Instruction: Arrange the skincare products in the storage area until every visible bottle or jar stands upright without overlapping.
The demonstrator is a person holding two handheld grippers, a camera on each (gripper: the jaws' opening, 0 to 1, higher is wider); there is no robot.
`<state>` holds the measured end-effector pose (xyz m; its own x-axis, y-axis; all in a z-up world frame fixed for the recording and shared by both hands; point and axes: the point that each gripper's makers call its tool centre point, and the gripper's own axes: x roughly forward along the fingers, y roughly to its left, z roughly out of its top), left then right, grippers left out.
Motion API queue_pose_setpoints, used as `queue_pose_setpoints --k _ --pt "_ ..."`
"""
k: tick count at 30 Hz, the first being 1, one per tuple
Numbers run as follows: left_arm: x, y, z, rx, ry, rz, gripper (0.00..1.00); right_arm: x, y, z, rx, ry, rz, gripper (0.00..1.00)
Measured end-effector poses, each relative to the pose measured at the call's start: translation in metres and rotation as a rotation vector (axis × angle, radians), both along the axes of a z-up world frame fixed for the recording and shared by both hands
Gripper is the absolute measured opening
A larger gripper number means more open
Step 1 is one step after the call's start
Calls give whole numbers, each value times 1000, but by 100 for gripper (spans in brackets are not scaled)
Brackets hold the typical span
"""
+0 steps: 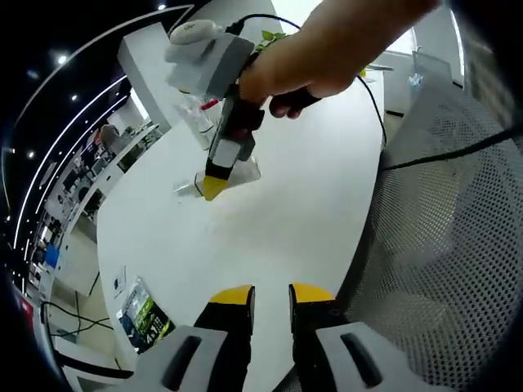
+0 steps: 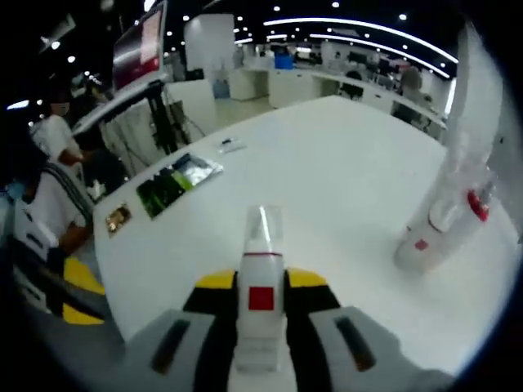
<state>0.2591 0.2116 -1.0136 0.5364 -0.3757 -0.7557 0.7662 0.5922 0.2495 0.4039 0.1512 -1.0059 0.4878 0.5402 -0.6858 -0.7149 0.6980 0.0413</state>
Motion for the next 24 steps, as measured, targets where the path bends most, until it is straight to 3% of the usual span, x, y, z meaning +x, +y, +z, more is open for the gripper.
queue_pose_setpoints --k 9,14,18,24 --pt "-7 -7 -4 14 23 -57 17 -49 -19 44 126 -62 -18 19" --pt "-10 -16 -1 -23 28 -82 17 -69 -31 72 198 -121 -36 19" --pt "-14 -24 0 -61 51 -97 17 -79 -44 86 219 -177 -61 19" --pt "-17 -30 -1 -88 78 -111 17 -90 -66 93 283 -207 -135 20"
